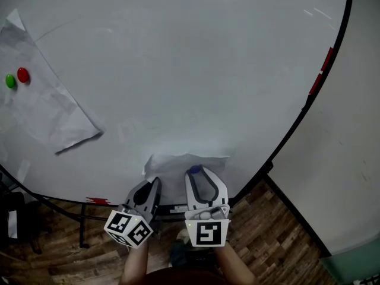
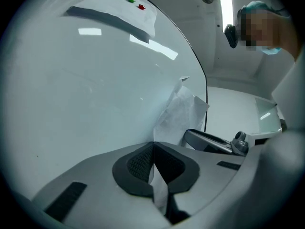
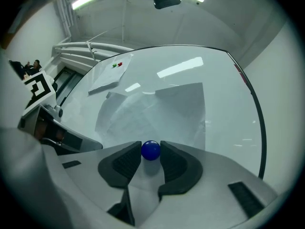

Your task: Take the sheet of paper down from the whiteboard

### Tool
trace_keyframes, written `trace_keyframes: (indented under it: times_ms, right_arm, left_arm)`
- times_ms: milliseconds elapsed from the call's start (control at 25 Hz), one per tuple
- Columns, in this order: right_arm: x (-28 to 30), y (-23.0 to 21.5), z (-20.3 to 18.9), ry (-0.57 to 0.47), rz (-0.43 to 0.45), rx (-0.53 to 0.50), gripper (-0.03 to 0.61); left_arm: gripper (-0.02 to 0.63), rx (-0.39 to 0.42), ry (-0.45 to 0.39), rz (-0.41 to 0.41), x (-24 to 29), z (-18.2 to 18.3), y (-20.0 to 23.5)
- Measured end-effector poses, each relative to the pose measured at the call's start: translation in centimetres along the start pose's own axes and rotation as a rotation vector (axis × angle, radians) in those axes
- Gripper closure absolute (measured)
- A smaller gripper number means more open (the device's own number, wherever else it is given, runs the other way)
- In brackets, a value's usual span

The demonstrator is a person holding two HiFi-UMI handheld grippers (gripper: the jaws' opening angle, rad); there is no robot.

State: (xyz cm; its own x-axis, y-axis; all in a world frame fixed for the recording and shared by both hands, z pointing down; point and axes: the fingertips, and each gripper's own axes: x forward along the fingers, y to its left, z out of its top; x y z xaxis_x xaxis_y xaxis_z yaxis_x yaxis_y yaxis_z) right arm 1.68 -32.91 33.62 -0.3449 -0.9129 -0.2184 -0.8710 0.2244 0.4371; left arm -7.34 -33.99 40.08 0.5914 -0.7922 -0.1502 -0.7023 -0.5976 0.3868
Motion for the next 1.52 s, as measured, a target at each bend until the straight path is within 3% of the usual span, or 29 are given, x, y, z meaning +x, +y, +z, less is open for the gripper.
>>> trace_keyframes:
  times_ms: [200,680,1000,1520]
  right_arm:
    - [-0.7,0.3,0.5,-0.005,0.017,-0.025,0.442]
    - [-2.8,1.0,0.4,-0.002,0.028,0.041,0.442]
    - [-3.4,1.2,-0.8,0.039,0.036,0.080,0.442]
    - [-3.4,0.6,-2.3,0.101,0.042,0.104,0.442]
  left_arm:
    - [0.589,-0.001,0.014,-0.005,-1.2,-0.1,-0.1]
    - [0.589,-0.010,0.025,-0.004,-4.0,0.1,-0.9]
    - [0.589,-0.078,0.065,0.034,-6.0,-0.4,1.0]
    - [0.589,-0.112,0.071,0.095,-8.5,0.4,3.8]
